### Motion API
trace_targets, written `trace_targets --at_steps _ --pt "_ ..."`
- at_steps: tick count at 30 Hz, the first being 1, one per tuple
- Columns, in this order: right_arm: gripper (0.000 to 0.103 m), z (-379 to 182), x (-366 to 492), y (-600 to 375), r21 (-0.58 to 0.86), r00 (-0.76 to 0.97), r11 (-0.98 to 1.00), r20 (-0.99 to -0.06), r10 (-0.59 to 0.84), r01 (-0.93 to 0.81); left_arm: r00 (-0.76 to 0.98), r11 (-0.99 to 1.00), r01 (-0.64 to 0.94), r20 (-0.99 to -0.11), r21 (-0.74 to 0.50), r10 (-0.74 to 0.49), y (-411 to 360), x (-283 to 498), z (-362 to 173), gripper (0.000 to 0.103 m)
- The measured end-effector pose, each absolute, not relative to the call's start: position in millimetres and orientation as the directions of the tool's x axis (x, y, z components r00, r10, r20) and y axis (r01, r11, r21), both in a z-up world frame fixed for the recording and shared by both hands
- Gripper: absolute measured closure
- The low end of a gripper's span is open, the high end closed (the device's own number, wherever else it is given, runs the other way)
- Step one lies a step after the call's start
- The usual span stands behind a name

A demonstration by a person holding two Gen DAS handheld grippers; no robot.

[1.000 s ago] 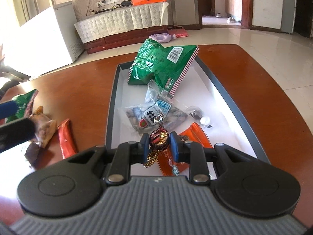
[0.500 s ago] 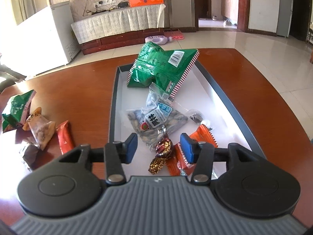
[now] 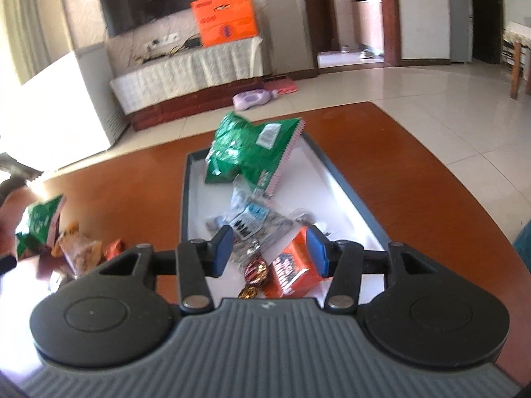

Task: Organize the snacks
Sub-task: 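Move both tools back toward the snacks left on the table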

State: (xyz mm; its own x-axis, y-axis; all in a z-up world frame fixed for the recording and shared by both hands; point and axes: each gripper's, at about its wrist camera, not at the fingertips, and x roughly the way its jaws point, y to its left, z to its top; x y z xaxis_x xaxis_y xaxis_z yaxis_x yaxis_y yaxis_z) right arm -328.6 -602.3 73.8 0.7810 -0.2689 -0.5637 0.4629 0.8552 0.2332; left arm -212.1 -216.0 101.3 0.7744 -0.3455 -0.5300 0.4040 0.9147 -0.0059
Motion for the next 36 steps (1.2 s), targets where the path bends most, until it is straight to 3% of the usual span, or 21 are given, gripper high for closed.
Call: trace_targets --at_steps 4,8,19,26,31,36 --pt "0.052 88 -339 -593 0.259 0.839 0.859 -0.457 -0.294 0.442 0.777 0.921 0.390 -0.534 -0.007 -0.333 -213 -209 99 0.018" --pt "0.052 99 -332 -561 0.185 0.894 0.921 -0.367 -0.258 0.342 0.778 0.922 0.386 -0.539 0.002 -0.324 -214 -206 94 0.018" --pt "0.052 79 -278 -499 0.082 0.858 0.995 -0.514 -0.011 0.062 0.785 0.940 0.340 -0.544 -0.021 -0.296 -192 -197 89 0.018" --pt "0.052 58 -251 -475 0.003 0.799 1.000 -0.601 0.000 0.002 0.777 0.948 0.310 -0.556 -0.074 -0.297 -179 -190 88 0.018" --pt "0.052 38 -226 -464 -0.033 0.740 0.999 -0.672 -0.003 -0.026 0.738 0.921 0.386 -0.580 -0.056 -0.345 -204 -199 75 0.018" --pt "0.052 30 -214 -459 -0.075 0.726 0.996 -0.687 -0.022 -0.041 0.705 0.883 0.469 -0.599 -0.009 -0.381 -243 -208 61 0.016"
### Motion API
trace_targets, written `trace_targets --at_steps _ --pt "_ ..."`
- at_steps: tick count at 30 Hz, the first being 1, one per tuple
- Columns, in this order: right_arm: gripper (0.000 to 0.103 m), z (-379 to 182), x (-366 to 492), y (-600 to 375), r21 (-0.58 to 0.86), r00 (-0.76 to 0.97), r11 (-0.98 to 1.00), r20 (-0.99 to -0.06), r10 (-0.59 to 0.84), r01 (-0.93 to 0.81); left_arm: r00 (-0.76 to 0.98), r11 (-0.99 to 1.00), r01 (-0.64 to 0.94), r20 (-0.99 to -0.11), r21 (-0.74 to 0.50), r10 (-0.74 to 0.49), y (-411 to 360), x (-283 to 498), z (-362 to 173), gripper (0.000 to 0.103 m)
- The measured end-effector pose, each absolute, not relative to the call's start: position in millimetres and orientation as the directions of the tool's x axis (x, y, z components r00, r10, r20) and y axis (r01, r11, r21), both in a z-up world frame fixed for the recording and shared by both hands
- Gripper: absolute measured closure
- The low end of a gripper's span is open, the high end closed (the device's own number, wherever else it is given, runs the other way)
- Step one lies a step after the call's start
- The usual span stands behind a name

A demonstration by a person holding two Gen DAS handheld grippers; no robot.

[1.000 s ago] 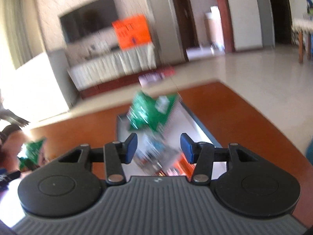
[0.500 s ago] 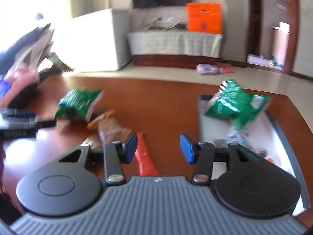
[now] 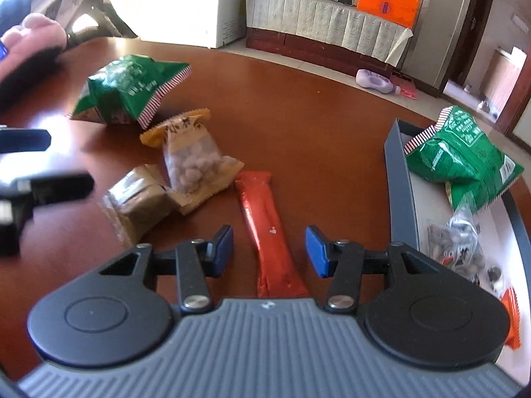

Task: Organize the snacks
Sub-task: 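Move both tools back toward the snacks left on the table, then grasp the brown paper pastry with the left tool while the right tool grasps the red snack bar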

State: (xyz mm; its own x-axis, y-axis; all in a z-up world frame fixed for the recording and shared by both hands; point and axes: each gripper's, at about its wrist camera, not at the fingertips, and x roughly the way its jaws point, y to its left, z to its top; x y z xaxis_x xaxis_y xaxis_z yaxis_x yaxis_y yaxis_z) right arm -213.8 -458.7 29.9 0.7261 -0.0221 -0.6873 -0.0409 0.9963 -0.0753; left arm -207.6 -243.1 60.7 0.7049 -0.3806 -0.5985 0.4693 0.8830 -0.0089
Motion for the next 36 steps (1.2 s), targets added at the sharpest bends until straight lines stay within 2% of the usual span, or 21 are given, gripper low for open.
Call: trace_targets --at_steps 4,9,11,12,13,14,15,36 --pt "0.052 30 -208 -468 -0.025 0.726 0.999 -0.687 -0.003 -0.020 0.694 0.873 0.487 -0.617 0.024 -0.371 -267 -207 50 0.015" --pt "0.042 29 -207 -477 0.014 0.721 1.000 -0.692 0.011 -0.001 0.673 0.873 0.488 -0.638 0.002 -0.374 -277 -195 36 0.017" --pt "0.042 29 -207 -479 0.025 0.720 1.000 -0.694 0.020 -0.003 0.666 0.873 0.487 -0.646 -0.001 -0.372 -278 -191 32 0.026" --pt "0.042 30 -208 -480 0.023 0.717 1.000 -0.696 0.019 -0.004 0.657 0.874 0.486 -0.656 -0.008 -0.372 -278 -188 29 0.036" --pt "0.040 30 -208 -480 0.026 0.715 1.000 -0.699 0.020 -0.002 0.643 0.875 0.484 -0.670 -0.019 -0.371 -278 -186 26 0.039" --pt "0.028 30 -207 -479 0.029 0.711 1.000 -0.703 0.024 -0.005 0.644 0.877 0.481 -0.669 -0.022 -0.370 -277 -185 24 0.040" --pt "0.024 29 -206 -478 0.028 0.704 1.000 -0.710 0.021 -0.002 0.649 0.877 0.481 -0.669 -0.010 -0.364 -278 -186 24 0.041" --pt "0.018 27 -205 -475 0.033 0.709 0.999 -0.705 0.017 0.009 0.656 0.876 0.483 -0.663 -0.001 -0.362 -270 -183 21 0.041"
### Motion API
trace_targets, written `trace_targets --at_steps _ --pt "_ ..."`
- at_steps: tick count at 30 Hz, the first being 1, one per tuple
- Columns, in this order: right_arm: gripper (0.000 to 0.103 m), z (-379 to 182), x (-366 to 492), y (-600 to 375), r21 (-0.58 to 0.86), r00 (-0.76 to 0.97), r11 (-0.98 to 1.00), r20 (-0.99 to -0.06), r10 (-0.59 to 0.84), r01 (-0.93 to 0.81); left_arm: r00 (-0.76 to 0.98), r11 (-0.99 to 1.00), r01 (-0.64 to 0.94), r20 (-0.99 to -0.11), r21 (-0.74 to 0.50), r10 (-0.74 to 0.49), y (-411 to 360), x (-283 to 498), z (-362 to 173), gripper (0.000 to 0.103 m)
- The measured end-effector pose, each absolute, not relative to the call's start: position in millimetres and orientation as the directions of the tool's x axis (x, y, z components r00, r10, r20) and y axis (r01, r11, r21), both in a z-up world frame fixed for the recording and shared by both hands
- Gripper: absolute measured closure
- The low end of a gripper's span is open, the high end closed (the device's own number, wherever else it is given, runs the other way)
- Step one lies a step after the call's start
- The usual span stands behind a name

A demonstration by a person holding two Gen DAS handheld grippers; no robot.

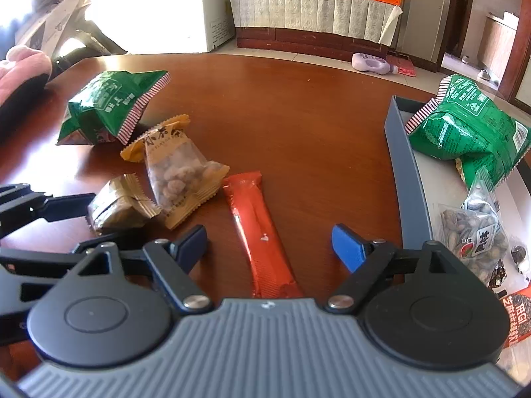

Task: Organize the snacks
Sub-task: 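Grasp the brown paper pastry with the left tool while the right tool grasps the red snack bar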

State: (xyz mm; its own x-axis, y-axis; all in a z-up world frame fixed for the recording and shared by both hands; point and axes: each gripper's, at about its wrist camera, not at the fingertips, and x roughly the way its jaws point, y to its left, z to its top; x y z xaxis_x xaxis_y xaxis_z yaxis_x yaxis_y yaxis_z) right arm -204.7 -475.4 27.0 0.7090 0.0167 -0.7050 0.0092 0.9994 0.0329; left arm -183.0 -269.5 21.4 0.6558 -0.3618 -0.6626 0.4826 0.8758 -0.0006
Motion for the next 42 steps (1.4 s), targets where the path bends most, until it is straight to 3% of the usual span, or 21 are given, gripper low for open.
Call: trace_targets --at_steps 3,4,9,13,42 --pt "0.018 28 -203 -473 0.033 0.705 0.999 -0.709 0.014 0.014 0.655 0.877 0.480 -0.663 -0.004 -0.362 -269 -182 21 0.042" --pt "0.023 29 -203 -473 0.038 0.706 0.999 -0.708 0.020 0.010 0.656 0.877 0.480 -0.663 -0.004 -0.362 -269 -182 21 0.042" --pt "0.050 34 -206 -465 0.044 0.708 0.998 -0.704 0.059 -0.039 0.656 0.872 0.490 -0.660 0.001 -0.368 -269 -184 21 0.044" --pt "0.078 36 -208 -460 0.046 0.703 0.997 -0.707 0.080 -0.067 0.658 0.874 0.486 -0.659 0.001 -0.365 -268 -184 21 0.044" --pt "0.079 53 -236 -471 0.075 0.716 0.996 -0.693 0.082 -0.041 0.722 0.917 0.399 -0.610 -0.019 -0.327 -241 -179 41 0.045"
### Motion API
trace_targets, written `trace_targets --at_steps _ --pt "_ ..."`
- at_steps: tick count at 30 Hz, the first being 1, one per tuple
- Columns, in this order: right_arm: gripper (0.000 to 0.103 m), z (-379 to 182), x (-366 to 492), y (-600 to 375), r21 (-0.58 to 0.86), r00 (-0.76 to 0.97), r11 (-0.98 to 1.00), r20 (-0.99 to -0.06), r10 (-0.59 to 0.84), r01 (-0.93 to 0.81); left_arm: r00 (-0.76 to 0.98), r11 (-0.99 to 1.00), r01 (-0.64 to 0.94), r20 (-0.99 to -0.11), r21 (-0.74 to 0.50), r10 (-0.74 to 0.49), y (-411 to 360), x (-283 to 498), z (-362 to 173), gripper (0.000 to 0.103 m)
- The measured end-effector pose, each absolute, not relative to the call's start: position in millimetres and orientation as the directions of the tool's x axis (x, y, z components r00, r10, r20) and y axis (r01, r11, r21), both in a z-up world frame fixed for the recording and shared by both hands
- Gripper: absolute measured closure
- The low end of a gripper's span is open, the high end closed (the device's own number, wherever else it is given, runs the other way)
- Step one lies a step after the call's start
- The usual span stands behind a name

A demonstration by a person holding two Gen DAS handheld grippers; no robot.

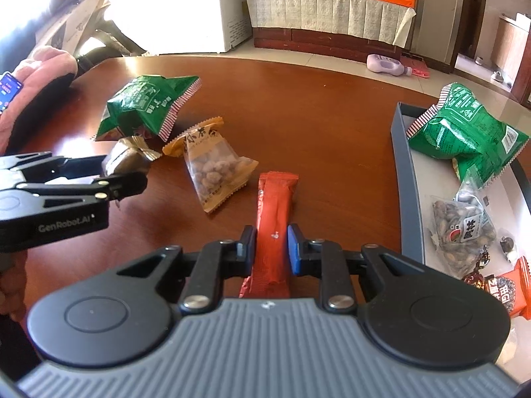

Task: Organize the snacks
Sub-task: 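Grasp the brown paper pastry with the left tool while the right tool grasps the red snack bar, then carry the brown pastry and red snack bar over the tray with both tools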

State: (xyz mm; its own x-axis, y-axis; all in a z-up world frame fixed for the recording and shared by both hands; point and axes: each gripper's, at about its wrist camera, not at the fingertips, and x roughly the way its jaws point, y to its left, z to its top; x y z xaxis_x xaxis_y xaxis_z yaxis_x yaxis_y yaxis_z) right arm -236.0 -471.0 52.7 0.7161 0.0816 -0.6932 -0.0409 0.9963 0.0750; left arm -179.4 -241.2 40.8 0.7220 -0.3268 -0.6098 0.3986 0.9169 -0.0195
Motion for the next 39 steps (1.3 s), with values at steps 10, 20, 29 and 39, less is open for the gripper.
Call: trace_targets --at_steps 10,20,29,39 --pt "0.079 63 -248 -478 0.101 0.735 0.994 -0.670 0.103 -0.047 0.723 0.912 0.409 -0.595 -0.040 -0.350 -250 -188 50 0.045" --pt "0.079 74 -261 -491 0.133 0.756 0.990 -0.644 0.121 -0.044 0.715 0.908 0.416 -0.602 -0.045 -0.357 -261 -190 54 0.045" --pt "0.079 82 -274 -503 0.147 0.776 0.989 -0.620 0.117 -0.032 0.716 0.898 0.436 -0.581 -0.061 -0.387 -275 -196 66 0.045" --pt "0.079 91 -294 -527 0.158 0.803 0.987 -0.590 0.085 0.012 0.698 0.867 0.495 -0.567 -0.059 -0.437 -305 -211 76 0.045"
